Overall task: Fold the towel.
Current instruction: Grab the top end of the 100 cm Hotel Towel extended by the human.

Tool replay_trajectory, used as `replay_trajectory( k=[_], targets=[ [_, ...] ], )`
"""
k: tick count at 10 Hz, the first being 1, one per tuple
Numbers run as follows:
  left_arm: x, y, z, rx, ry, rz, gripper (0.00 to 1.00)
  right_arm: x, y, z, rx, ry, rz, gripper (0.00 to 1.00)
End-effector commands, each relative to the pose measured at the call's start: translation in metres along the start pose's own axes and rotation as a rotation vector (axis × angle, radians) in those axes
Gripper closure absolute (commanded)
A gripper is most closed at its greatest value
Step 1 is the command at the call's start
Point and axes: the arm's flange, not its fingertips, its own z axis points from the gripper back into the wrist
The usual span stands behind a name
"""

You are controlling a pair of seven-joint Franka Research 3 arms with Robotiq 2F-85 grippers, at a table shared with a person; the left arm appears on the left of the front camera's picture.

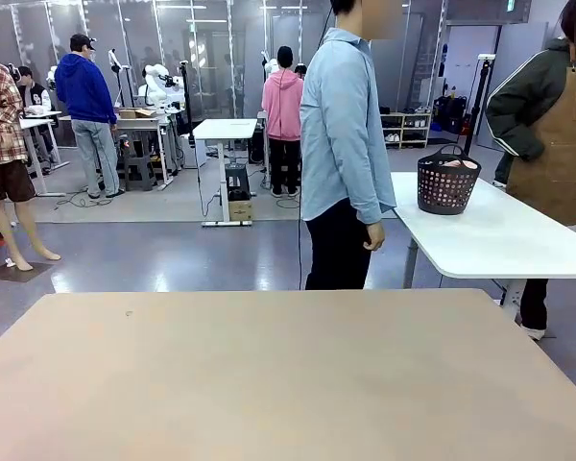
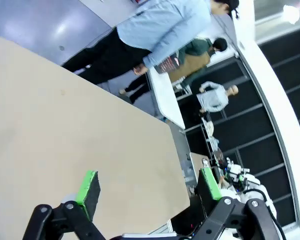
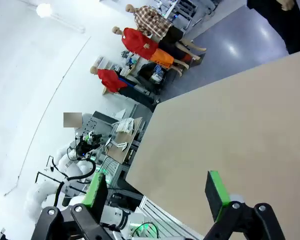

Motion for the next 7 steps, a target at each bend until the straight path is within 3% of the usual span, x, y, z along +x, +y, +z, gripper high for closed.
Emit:
replay_trajectory(
  k=[1,2,3,7],
  targets=[
    [-0.114,-0.004,-0.024,0.009,-0.046,-0.012,0.0,-0.082,0.009,-0.05,0.0,-0.011,0.028,0.0],
    [-0.11,-0.003,-0.029,-0.002,-0.042,-0.04,0.0,-0.08,0.009,-0.055,0.006,0.015,0.049,0.0],
    [-0.001,0.008,0.011,0.019,-0.022,0.013,0.0,-0.001,-0.005,0.001,-0.005,-0.004,-0.005,0.0],
    [-0.001,0.008,0.011,0.019,-0.022,0.013,0.0,-0.001,-0.005,0.001,-0.005,-0.004,-0.005,0.0]
  ],
)
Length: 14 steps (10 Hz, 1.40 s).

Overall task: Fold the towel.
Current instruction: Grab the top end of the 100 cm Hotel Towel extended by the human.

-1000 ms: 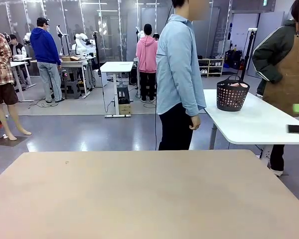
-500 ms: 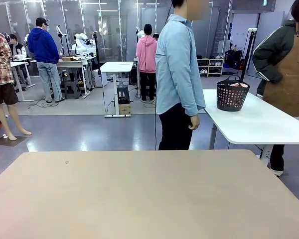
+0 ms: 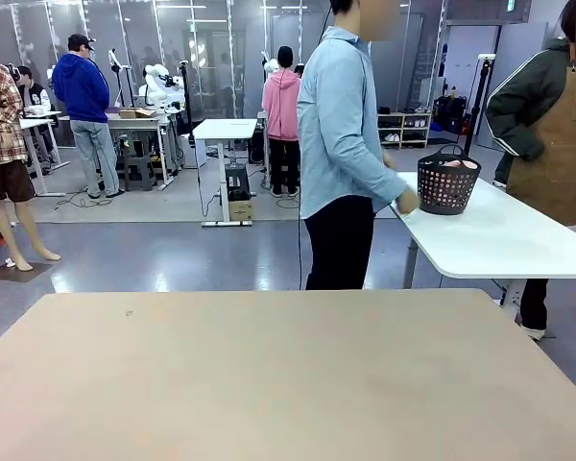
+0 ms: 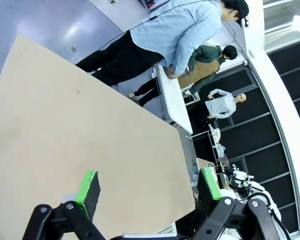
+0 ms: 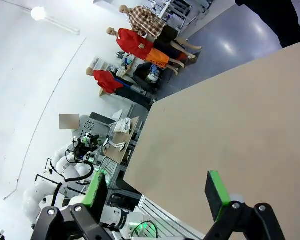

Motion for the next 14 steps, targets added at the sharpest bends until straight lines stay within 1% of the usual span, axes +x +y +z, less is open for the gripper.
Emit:
replay_trajectory(
  k=[1,14],
  targets=[
    [0.0023,-0.001,0.0001,-0.022,-0.008,0.002,0.0,0.0036,0.0013,-0.0023,0.012,-0.006,0.013,0.0],
    [0.0023,-0.001,0.0001,-0.022,-0.008,0.002,0.0,0.0036,0.0013,-0.0023,0.012,-0.006,0.013,0.0]
  ],
)
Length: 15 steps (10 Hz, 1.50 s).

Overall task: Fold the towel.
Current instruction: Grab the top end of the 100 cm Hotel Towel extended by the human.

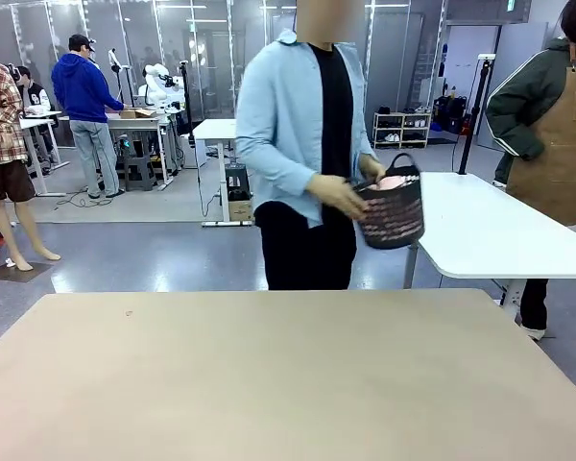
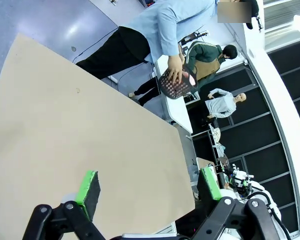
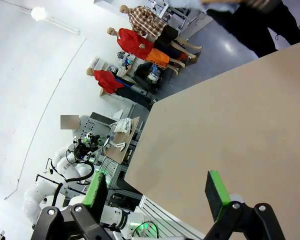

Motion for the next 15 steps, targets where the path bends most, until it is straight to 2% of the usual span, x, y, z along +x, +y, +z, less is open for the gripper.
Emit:
replay_trajectory(
  k=[1,15],
  targets=[
    [0.003,-0.0004,-0.0006,-0.022,-0.011,0.001,0.0,0.0031,-0.0002,-0.0001,0.009,-0.007,0.015,0.0],
    [0.003,-0.0004,-0.0006,-0.022,-0.011,0.001,0.0,0.0031,-0.0002,-0.0001,0.009,-0.007,0.015,0.0]
  ],
)
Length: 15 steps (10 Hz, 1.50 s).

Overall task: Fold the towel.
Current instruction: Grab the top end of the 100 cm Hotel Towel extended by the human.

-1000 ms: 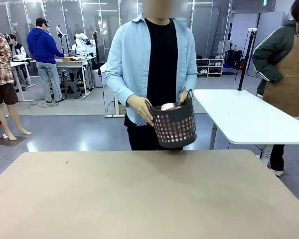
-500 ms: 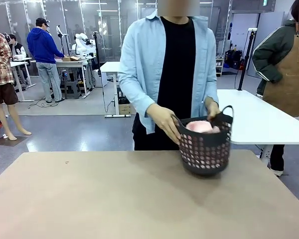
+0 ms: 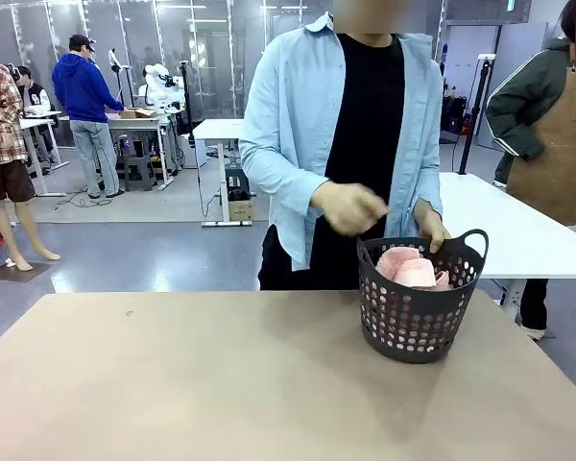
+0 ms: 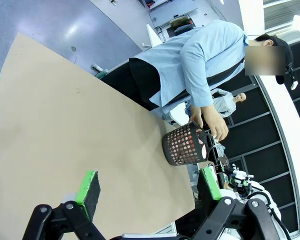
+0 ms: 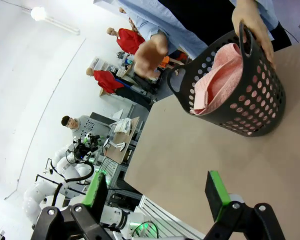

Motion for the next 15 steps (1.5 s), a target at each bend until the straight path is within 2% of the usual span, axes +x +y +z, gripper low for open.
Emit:
replay_trajectory(
  k=[1,15],
  targets=[
    [0.0031,-0.0004,-0.0006,-0.021,-0.011,0.0,0.0,0.0031,-0.0002,-0.0003,0.011,-0.007,0.015,0.0],
    [0.0031,-0.0004,-0.0006,-0.021,-0.011,0.0,0.0,0.0031,-0.0002,-0.0003,0.011,-0.007,0.015,0.0]
  ],
)
